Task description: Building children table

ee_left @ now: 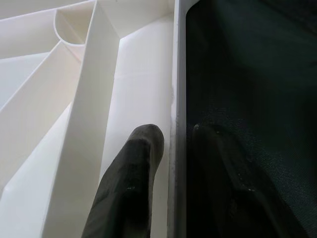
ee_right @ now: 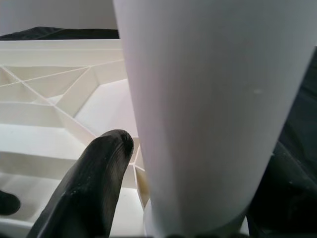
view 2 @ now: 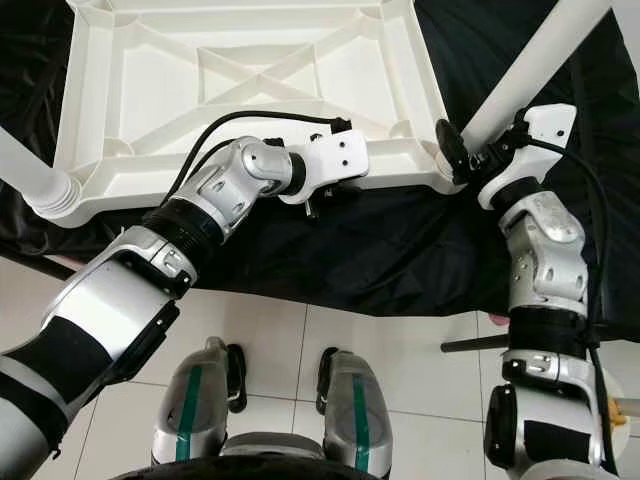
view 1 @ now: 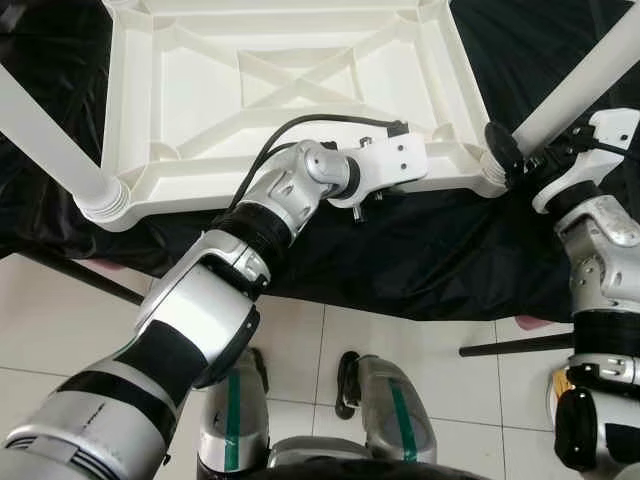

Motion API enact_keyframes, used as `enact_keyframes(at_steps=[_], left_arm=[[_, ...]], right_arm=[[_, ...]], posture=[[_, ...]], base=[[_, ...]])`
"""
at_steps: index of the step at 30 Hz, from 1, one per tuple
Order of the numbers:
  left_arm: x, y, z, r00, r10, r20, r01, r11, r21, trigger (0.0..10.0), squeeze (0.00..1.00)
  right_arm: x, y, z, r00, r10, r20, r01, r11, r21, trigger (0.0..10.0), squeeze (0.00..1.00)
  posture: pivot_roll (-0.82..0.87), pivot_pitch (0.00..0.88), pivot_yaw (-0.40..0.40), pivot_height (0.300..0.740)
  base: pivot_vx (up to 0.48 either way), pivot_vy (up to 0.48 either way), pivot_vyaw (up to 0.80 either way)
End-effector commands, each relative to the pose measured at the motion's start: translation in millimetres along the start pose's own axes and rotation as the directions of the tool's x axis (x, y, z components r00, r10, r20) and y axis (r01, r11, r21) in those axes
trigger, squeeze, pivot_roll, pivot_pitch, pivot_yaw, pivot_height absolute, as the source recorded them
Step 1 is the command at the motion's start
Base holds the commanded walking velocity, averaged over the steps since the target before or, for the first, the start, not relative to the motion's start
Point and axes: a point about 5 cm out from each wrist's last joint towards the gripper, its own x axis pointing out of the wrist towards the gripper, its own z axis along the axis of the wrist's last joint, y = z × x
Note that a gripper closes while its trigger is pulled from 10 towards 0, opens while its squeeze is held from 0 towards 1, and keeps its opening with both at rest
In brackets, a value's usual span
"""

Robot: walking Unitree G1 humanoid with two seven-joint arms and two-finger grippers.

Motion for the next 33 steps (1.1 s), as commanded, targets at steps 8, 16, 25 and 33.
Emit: enact_keyframes(at_steps=[8,16,25,33], left_arm=[[3.1,-12.2,-22.2,0.997,-0.013,-0.077,0.01,0.999,-0.04,10.0,0.0],[3.1,-12.9,-22.0,0.997,-0.016,-0.077,0.013,0.999,-0.036,10.0,0.0],[2.8,-13.9,-23.1,0.997,-0.016,-0.08,0.014,0.999,-0.035,10.0,0.0],[3.5,-15.3,-23.1,0.997,-0.014,-0.078,0.011,1.0,-0.029,10.0,0.0]], right_arm=[[10.9,-6.1,-6.8,0.997,0.061,-0.045,-0.061,0.998,-0.009,10.0,0.0],[16.6,-10.1,-9.2,0.996,0.072,-0.058,-0.071,0.997,0.009,0.0,0.0],[15.3,-7.7,-12.6,0.996,0.084,-0.045,-0.083,0.996,0.022,0.0,0.0],[17.8,0.3,-13.3,0.995,-0.099,-0.007,0.099,0.995,0.024,0.0,0.0]], posture=[[0.02,0.066,-0.037,0.74],[0.02,0.065,-0.037,0.74],[0.02,0.059,-0.041,0.74],[0.02,0.053,-0.05,0.74]], base=[[0.0,0.0,0.0],[0.0,0.0,0.0],[0.0,0.0,0.0],[0.0,0.0,0.0]])
